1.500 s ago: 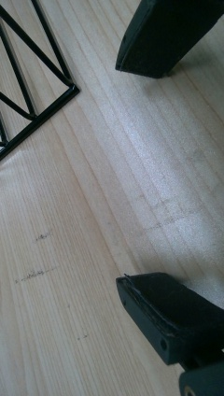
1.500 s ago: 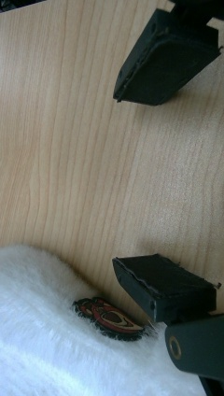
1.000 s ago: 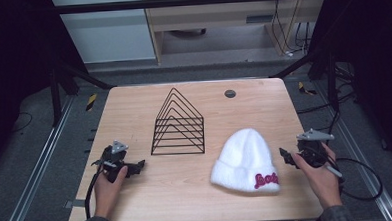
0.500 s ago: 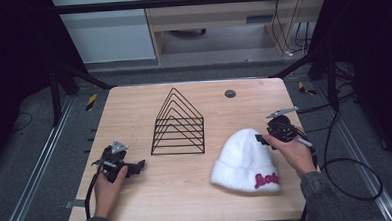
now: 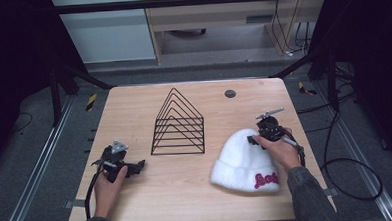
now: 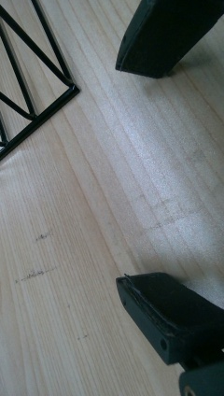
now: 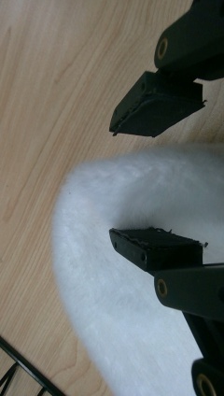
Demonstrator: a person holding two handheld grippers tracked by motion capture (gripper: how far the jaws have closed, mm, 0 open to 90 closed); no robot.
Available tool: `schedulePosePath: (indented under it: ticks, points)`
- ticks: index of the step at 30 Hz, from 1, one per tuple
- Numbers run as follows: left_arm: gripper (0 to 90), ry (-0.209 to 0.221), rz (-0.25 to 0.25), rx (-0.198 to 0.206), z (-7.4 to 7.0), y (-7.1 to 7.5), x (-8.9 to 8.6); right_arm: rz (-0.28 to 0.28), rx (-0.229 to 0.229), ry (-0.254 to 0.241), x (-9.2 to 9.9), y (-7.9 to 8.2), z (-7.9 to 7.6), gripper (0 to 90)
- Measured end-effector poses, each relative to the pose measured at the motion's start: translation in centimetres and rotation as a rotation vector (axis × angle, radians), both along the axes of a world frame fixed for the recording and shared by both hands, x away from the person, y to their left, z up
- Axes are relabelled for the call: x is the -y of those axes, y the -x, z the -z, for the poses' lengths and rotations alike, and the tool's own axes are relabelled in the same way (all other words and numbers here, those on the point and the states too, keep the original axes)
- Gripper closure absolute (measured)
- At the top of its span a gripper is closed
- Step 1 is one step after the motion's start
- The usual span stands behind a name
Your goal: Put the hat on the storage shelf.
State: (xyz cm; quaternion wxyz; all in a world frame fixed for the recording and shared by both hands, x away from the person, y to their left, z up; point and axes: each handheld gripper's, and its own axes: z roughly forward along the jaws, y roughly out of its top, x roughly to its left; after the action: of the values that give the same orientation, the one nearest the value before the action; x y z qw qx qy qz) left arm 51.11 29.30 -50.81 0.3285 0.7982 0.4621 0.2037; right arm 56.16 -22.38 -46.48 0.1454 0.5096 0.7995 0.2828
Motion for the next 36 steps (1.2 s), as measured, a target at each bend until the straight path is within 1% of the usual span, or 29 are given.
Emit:
schedulePosePath:
  ticks: [1,2,4,5,8,9,10,11,12,13,15,16,17,20,21,22,23,25,26,28,29,31,33,34,35,36]
  points:
    - [0.0,0.001,-0.001,0.000,0.0,0.0,0.0,0.000,0.000,0.000,0.0,0.0,0.0,42.1]
    - [0.0,0.001,-0.001,0.000,0.0,0.0,0.0,0.007,-0.018,-0.006,0.0,-0.1,0.4,43.2]
    - [0.0,0.003,-0.001,0.001,0.0,0.0,0.0,0.008,-0.025,-0.015,-0.1,-0.2,0.7,46.7]
    - [0.0,0.001,-0.001,0.001,0.0,0.0,0.0,0.008,-0.025,-0.015,-0.1,-0.2,0.7,46.7]
    - [0.0,0.001,-0.001,0.000,0.0,0.0,0.0,-0.008,-0.028,-0.019,-0.2,0.0,0.9,58.2]
    - [0.0,0.001,-0.001,0.001,0.0,0.0,0.0,-0.019,-0.029,-0.020,-0.2,0.0,0.9,64.5]
    - [0.0,0.002,-0.002,0.000,0.0,0.0,0.0,-0.038,-0.030,-0.034,-0.3,0.1,0.8,73.7]
    - [0.0,0.003,-0.002,0.000,0.0,0.0,0.0,-0.038,-0.030,-0.034,-0.3,0.1,0.8,73.7]
    - [0.0,0.003,-0.003,0.000,0.0,0.0,0.0,-0.045,-0.034,-0.033,-0.3,0.2,0.7,76.6]
    - [0.0,0.003,-0.003,0.000,0.0,0.0,0.0,-0.048,-0.028,-0.030,-0.4,0.3,0.6,78.7]
    - [0.0,0.000,-0.003,0.000,0.0,0.0,0.0,-0.058,0.002,-0.025,-0.6,0.7,0.2,81.0]
    - [0.0,0.001,-0.004,0.000,0.0,0.0,0.0,-0.074,0.023,-0.014,-0.7,1.1,-0.2,81.5]
    - [0.0,0.001,-0.004,0.000,0.0,0.0,0.0,-0.076,0.037,-0.008,-0.8,1.3,-0.5,81.7]
    - [0.0,0.002,-0.004,0.000,0.0,0.0,0.0,-0.095,0.095,-0.015,-0.8,2.4,-1.9,82.1]
    - [0.0,0.000,-0.001,-0.001,0.0,0.0,0.0,-0.102,0.135,-0.038,-0.8,3.3,-3.1,82.3]
    - [0.0,-0.001,0.007,0.001,0.0,0.0,0.1,-0.102,0.135,-0.038,-0.8,3.3,-3.1,82.3]
    - [0.0,0.001,0.015,0.000,0.0,0.0,0.1,-0.104,0.153,-0.057,-0.7,3.8,-3.7,82.3]
    - [0.0,0.000,0.022,0.000,0.0,0.0,0.2,-0.119,0.184,-0.066,-0.8,4.8,-4.5,82.4]
    - [0.0,0.000,0.022,0.000,0.0,0.0,0.2,-0.134,0.214,-0.083,-0.9,5.5,-5.1,82.4]
    - [0.0,0.000,0.019,0.000,0.0,0.0,0.2,-0.142,0.251,-0.129,-0.9,6.6,-6.0,82.6]
    - [0.0,-0.002,0.021,-0.002,0.0,0.0,0.3,-0.152,0.274,-0.142,-1.0,7.4,-6.6,82.7]
    - [0.0,-0.003,0.020,0.002,0.0,0.0,0.5,-0.167,0.302,-0.152,-1.1,8.3,-7.3,82.8]
    - [1.2,-0.016,0.034,0.000,-0.2,0.2,0.6,-0.185,0.328,-0.162,-1.3,9.3,-8.2,82.9]
    - [3.0,-0.036,0.035,0.012,-0.5,0.3,0.7,-0.199,0.342,-0.170,-1.4,9.7,-8.7,83.0]
    - [3.6,-0.040,0.033,0.029,-0.7,0.5,0.8,-0.209,0.357,-0.180,-1.5,10.1,-9.1,83.1]
    - [3.7,-0.034,0.039,0.036,-1.0,0.6,0.8,-0.218,0.372,-0.188,-1.6,10.5,-9.6,83.1]
